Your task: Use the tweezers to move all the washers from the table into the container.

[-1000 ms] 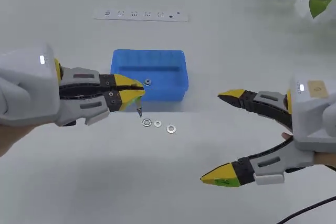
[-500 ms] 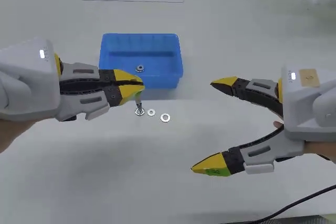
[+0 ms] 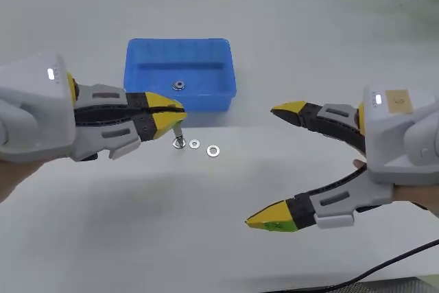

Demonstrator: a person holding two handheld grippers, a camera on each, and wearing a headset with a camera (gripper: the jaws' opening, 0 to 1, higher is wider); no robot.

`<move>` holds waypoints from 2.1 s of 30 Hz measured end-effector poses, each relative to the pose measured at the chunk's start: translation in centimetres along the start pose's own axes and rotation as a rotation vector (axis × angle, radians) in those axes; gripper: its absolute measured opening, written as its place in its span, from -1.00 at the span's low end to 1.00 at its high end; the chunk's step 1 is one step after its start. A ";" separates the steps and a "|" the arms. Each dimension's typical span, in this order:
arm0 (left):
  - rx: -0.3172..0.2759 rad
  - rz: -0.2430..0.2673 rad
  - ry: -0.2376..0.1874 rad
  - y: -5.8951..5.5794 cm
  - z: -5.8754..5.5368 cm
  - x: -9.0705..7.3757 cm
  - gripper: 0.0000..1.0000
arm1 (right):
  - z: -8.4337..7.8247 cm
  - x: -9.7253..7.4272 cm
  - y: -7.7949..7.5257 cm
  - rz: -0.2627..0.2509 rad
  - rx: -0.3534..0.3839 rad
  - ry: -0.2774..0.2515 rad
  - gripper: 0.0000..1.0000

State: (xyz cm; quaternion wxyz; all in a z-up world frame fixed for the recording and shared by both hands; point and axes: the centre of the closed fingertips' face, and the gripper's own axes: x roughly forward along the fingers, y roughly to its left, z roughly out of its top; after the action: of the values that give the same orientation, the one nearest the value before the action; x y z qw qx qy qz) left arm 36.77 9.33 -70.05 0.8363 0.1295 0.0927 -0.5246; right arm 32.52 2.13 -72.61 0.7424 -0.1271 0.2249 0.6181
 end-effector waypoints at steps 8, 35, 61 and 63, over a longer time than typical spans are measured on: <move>0.002 -0.003 0.006 0.0 -0.3 0.0 -0.90 | -0.2 0.3 0.1 0.002 0.014 0.001 0.97; 0.002 -0.072 0.139 -0.4 -0.4 -0.2 -0.89 | 2.8 9.9 -2.4 0.187 -0.189 0.055 -0.34; 0.004 -0.085 0.154 -0.6 -0.5 0.1 -0.89 | 1.6 11.5 -1.3 0.269 -0.359 0.150 -0.79; 0.004 -0.085 0.156 -0.6 -0.5 0.1 -0.89 | 1.6 11.5 -1.4 0.268 -0.369 0.152 -0.79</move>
State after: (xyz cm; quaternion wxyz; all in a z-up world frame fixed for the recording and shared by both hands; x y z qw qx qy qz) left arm 36.23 9.14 -70.63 0.8033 0.1677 0.1619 -0.5481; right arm 35.68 12.48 -76.95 0.5986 -0.2760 0.1783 0.7305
